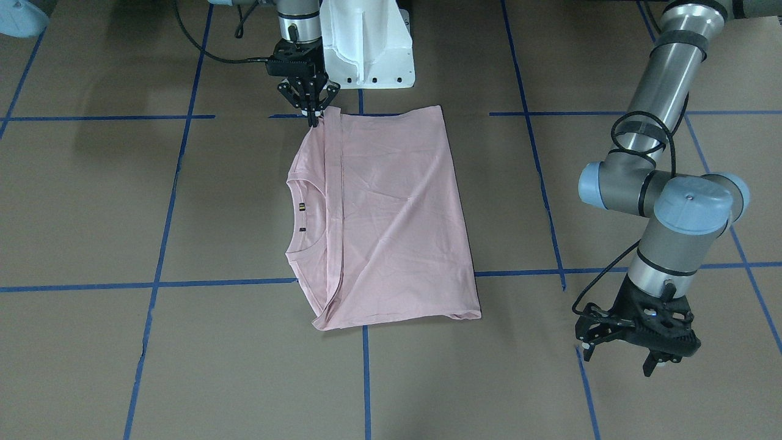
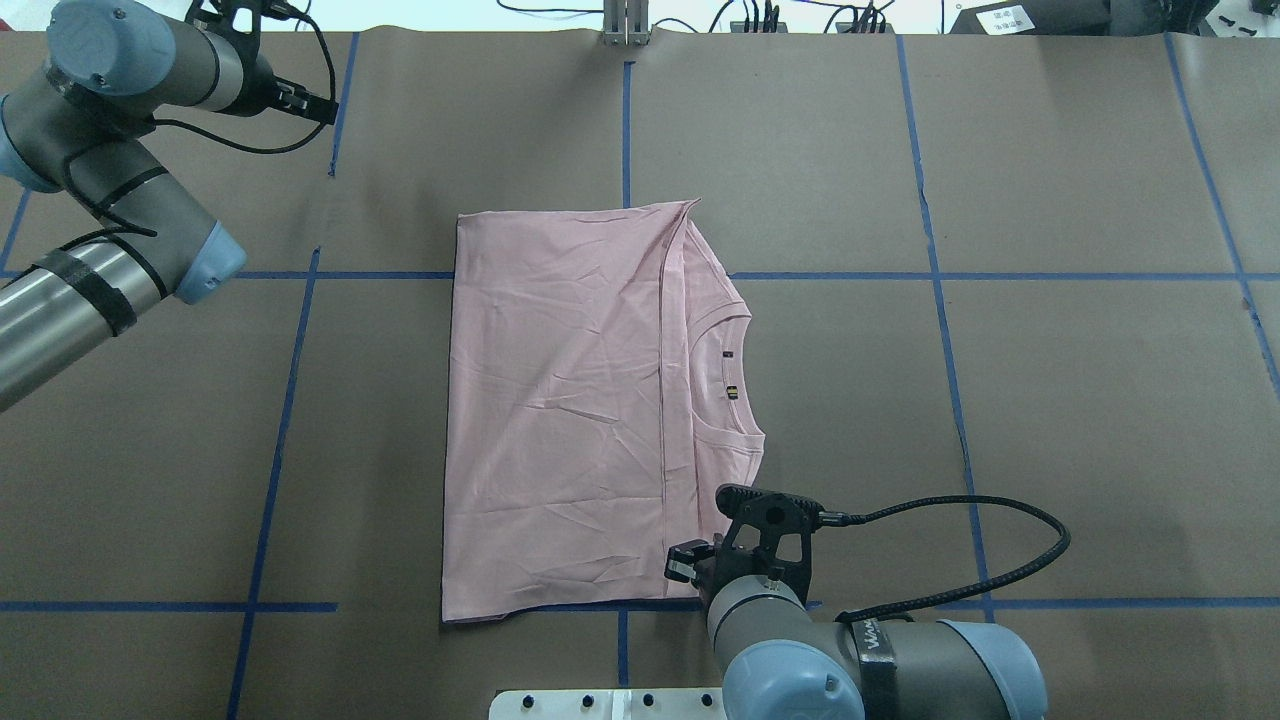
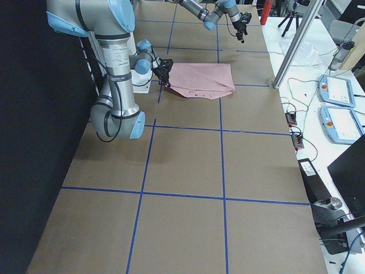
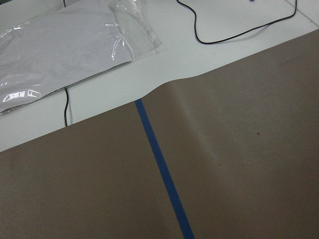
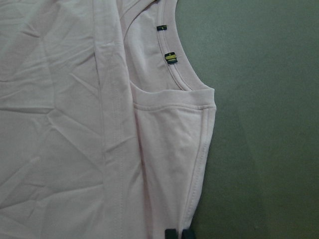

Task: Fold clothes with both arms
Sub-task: 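Lower the left gripper to the shirt's edge nearest the robot while the right gripper holds, then align both grippers on the shirt's edge nearest the robot and grasp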

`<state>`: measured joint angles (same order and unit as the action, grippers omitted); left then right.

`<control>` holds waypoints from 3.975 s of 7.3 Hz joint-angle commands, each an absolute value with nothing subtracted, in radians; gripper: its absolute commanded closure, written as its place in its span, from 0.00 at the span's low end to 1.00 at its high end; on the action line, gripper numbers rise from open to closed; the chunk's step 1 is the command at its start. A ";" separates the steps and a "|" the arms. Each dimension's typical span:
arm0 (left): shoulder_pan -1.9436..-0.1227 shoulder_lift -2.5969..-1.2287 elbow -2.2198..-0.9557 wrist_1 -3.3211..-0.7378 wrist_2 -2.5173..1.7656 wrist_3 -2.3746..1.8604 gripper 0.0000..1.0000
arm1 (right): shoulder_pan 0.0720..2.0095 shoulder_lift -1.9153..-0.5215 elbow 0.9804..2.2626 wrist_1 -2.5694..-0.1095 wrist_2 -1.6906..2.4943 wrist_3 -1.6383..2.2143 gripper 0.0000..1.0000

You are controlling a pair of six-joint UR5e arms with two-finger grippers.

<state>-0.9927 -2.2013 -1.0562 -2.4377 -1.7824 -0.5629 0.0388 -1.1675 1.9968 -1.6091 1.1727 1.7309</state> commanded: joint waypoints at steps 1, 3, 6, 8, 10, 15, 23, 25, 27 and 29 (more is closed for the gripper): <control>-0.986 -2.188 -1.121 -2.422 -1.786 -0.604 0.00 | 0.028 -1.173 2.028 -1.615 1.166 1.711 0.00; -0.953 -2.098 -1.317 -2.383 -1.909 -0.793 0.00 | 0.061 -1.198 2.118 -1.608 1.227 1.634 0.00; -0.722 -1.838 -1.874 -2.152 -1.837 -1.157 0.00 | 0.095 -1.280 2.131 -1.390 1.255 1.572 0.00; -0.465 -1.773 -2.093 -2.022 -1.661 -1.424 0.00 | 0.144 -1.307 2.131 -1.348 1.279 1.574 0.00; -0.251 -1.767 -2.100 -2.010 -1.472 -1.619 0.00 | 0.166 -1.302 2.129 -1.348 1.282 1.574 0.00; -0.086 -1.778 -2.031 -1.868 -1.411 -1.773 0.46 | 0.169 -1.301 2.125 -1.348 1.279 1.578 0.00; -0.060 -1.775 -2.008 -1.867 -1.411 -1.761 0.53 | 0.167 -1.301 2.123 -1.350 1.278 1.583 0.00; -0.060 -1.775 -2.008 -1.867 -1.410 -1.758 1.00 | 0.167 -1.301 2.122 -1.350 1.278 1.585 0.00; -0.061 -1.775 -2.009 -1.867 -1.408 -1.758 1.00 | 0.166 -1.298 2.103 -1.351 1.276 1.589 0.00; -0.061 -1.776 -2.017 -1.868 -1.410 -1.753 1.00 | 0.161 -1.270 2.073 -1.383 1.273 1.638 0.15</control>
<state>-0.0612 -1.7751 -2.0132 -1.8678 -1.4087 -1.7562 0.1634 -1.2892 2.0918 -1.3627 1.2750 1.6137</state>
